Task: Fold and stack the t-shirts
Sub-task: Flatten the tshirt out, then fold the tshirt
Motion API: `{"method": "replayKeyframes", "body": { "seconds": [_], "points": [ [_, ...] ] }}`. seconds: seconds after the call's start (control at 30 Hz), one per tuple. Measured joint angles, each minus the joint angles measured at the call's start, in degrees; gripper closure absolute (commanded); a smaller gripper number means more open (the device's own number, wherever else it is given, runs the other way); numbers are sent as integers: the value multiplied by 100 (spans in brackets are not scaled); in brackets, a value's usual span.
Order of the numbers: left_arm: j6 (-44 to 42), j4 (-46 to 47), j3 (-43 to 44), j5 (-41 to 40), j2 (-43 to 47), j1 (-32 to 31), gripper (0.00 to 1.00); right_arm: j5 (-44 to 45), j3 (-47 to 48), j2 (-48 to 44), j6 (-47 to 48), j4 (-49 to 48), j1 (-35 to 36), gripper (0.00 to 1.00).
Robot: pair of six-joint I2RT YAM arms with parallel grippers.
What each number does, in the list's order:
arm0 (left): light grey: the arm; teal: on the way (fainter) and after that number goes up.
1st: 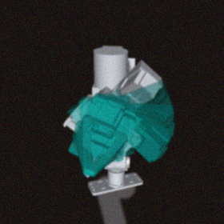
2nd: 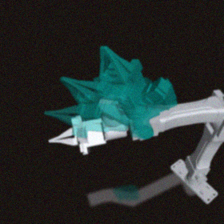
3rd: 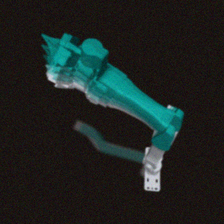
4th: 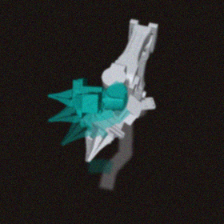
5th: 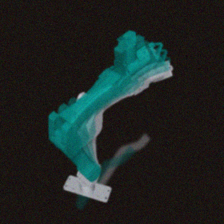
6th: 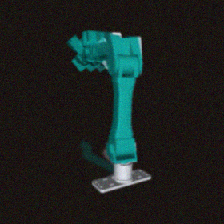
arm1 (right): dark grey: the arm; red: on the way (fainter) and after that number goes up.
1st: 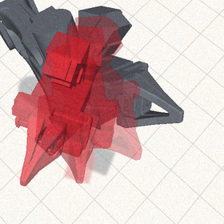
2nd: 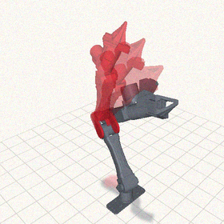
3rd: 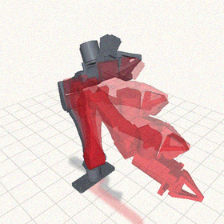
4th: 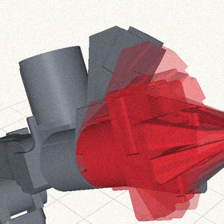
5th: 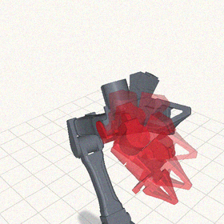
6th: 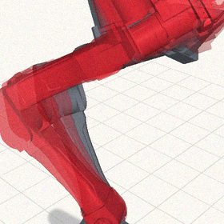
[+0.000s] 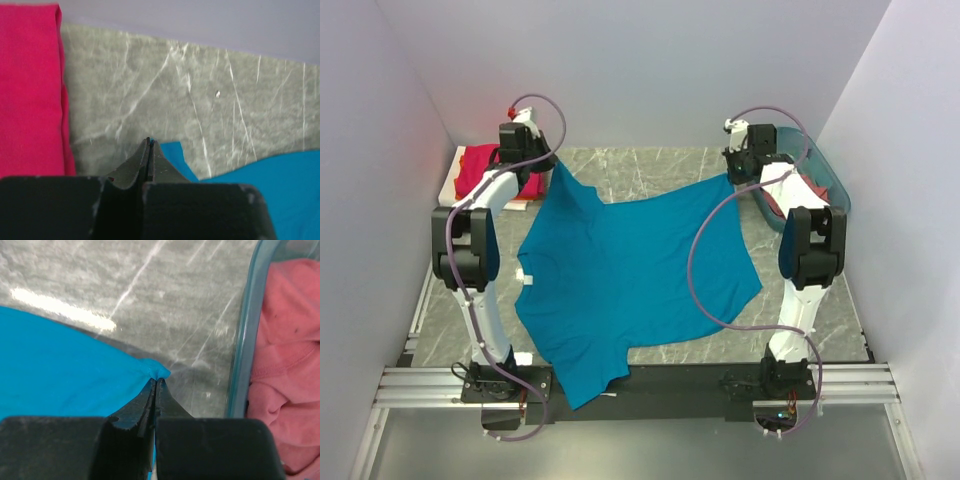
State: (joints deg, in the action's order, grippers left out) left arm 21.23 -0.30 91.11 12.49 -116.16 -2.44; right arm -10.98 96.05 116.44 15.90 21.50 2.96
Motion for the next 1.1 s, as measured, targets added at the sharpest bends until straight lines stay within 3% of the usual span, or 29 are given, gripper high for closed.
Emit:
{"method": "replayKeyframes", "body": {
  "seconds": [0.47, 1.1],
  "points": [
    [-155, 219, -1158, 321, 1283, 0, 100, -249, -566, -4, 4, 15, -76, 100],
    [-334, 234, -1991, 293, 2323, 0, 100, -348, -909, -289, 24, -170, -289, 100]
  ]
}}
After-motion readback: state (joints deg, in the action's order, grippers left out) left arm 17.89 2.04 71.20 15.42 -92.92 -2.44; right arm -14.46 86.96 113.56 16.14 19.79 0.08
